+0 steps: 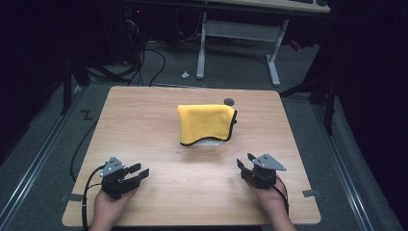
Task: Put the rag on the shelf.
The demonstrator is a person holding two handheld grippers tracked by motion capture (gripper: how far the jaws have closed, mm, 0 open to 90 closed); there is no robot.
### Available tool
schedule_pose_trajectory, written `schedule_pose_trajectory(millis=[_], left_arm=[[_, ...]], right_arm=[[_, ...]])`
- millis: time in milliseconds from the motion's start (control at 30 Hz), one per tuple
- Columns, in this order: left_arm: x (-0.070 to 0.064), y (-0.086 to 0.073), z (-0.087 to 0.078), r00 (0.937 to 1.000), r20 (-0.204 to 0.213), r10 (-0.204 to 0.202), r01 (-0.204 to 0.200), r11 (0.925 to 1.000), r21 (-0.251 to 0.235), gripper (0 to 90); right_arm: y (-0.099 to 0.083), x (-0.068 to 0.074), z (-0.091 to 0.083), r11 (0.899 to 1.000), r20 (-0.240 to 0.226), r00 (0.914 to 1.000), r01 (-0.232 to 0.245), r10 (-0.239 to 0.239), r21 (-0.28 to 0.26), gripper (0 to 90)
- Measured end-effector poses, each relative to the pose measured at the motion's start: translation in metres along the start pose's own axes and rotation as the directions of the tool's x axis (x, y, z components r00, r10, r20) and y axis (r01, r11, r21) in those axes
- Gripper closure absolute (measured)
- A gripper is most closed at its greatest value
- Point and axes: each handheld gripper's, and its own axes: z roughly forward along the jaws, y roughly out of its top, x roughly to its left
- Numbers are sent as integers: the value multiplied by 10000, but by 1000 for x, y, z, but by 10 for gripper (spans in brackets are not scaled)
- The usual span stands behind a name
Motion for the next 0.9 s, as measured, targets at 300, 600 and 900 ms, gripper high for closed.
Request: schedule_pose_trajectory(millis=[300,600,900], left_arm=[[-3,-2,3,9997,135,197,-201,9995,245,519],[-10,1,11,9979,426,490,-506,9980,380,515],[-11,2,12,9977,458,505,-522,9979,377,512]], right_arm=[[-25,6,-15,9982,-210,9994,-261,273,547,510],[-32,10,-25,9976,-224,9993,-269,283,631,507],[-34,9,-24,9973,-332,9989,-297,320,675,507]])
